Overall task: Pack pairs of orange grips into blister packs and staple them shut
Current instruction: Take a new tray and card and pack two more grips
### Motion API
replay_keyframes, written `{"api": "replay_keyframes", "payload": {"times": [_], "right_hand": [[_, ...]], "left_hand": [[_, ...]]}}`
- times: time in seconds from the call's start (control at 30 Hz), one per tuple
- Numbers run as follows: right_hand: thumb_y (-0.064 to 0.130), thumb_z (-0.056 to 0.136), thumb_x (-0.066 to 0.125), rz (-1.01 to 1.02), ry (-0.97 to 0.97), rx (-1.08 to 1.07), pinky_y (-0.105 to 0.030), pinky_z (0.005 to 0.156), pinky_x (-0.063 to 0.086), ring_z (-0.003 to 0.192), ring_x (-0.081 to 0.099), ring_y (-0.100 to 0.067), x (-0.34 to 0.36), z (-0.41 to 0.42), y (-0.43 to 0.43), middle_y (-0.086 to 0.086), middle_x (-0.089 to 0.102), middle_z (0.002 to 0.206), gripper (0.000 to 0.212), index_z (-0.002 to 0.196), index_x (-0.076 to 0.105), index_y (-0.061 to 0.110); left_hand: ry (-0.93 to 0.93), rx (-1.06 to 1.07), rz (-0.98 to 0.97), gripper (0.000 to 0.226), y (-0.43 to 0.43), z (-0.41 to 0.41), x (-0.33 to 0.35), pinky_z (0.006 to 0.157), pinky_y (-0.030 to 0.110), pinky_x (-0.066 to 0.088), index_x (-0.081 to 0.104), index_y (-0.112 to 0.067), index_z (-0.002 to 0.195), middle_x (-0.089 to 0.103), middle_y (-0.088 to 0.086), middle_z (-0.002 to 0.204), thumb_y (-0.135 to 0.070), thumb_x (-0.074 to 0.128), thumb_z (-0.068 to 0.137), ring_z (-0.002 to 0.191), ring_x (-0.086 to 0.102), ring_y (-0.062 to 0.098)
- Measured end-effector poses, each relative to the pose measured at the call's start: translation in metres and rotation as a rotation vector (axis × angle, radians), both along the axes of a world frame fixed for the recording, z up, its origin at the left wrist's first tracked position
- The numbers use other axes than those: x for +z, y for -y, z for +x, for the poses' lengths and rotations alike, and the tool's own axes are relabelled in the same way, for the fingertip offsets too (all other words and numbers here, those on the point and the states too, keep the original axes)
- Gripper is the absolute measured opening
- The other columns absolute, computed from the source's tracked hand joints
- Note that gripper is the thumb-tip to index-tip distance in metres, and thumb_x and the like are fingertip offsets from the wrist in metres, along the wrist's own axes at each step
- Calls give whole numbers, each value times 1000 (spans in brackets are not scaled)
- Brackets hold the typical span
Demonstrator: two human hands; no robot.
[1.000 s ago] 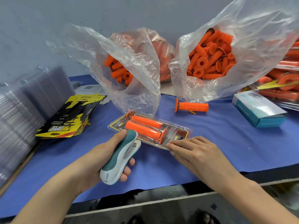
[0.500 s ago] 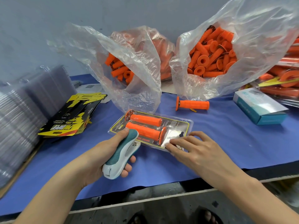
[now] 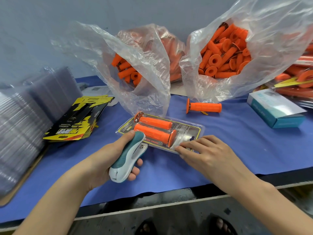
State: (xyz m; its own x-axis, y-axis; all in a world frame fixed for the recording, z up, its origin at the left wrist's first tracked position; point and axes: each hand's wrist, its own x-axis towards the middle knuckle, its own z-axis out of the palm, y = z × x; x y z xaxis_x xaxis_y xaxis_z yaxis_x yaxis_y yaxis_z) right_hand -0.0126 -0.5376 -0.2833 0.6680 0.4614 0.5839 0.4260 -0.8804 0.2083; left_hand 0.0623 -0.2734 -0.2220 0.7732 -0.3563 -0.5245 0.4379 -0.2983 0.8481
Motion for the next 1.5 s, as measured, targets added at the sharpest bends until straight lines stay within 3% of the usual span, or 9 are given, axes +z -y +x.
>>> {"api": "replay_keyframes", "payload": {"times": [0.27,0.33,0.4,0.5,0.73,0.87,0.97,1.23,1.5], "right_hand": [[16,86,73,29,-29,-20,-34,76,54,79,68,-22,3,-1,-2,5,70,103,28,114,69,22],[23,94,61,112,-26,-18,-34,72,55,76,68,-22,8,-2,-5,7,71,97,18,109,72,22],[30,98,49,242,-47,-16,-35,68,55,77,68,-22,14,-3,-8,10,72,96,27,108,73,24],[30,95,55,370,-71,-36,-31,66,53,79,65,-16,20,-4,-8,14,72,100,23,105,75,27],[35,97,51,480,-176,-69,-24,69,38,79,58,-14,20,0,-3,19,68,96,25,106,73,29],[32,95,54,449,-130,-60,-25,67,41,82,54,-13,20,-1,-4,17,69,98,22,105,74,28],[32,96,53,442,-104,-51,-27,66,43,82,52,-13,20,-1,-5,17,70,98,23,106,74,27],[32,100,45,325,-80,-29,-37,65,51,69,61,-25,23,-2,-9,10,69,91,34,124,68,27],[25,97,49,127,56,18,-35,64,53,68,64,-23,23,0,-11,6,71,92,31,118,71,23]], "left_hand": [[-2,34,-100,68,0,-1,2,49,32,54,64,-7,119,65,20,83,-65,50,88,57,61,28],[-22,36,-140,65,-1,0,5,49,31,53,65,-8,117,63,20,83,-64,51,88,58,59,28],[-32,39,-175,58,-3,0,9,49,31,52,67,-13,112,63,20,84,-63,51,88,58,58,28],[-28,29,-212,50,-6,-1,15,49,31,51,72,-17,101,64,21,89,-60,50,90,57,57,29],[273,5,-220,51,-22,2,18,54,37,54,74,-20,109,69,11,118,-55,41,93,60,62,28],[319,94,-205,51,-17,7,11,51,33,50,74,-22,106,71,13,104,-59,43,88,60,60,27],[166,70,-100,48,-18,7,8,49,31,48,74,-19,98,67,16,87,-60,49,90,57,56,30],[145,71,-96,54,-9,1,7,48,31,52,70,-11,107,70,17,88,-60,51,90,59,61,29],[169,41,-132,52,-3,0,10,50,30,52,75,-17,100,69,17,89,-63,52,88,60,61,29]]}}
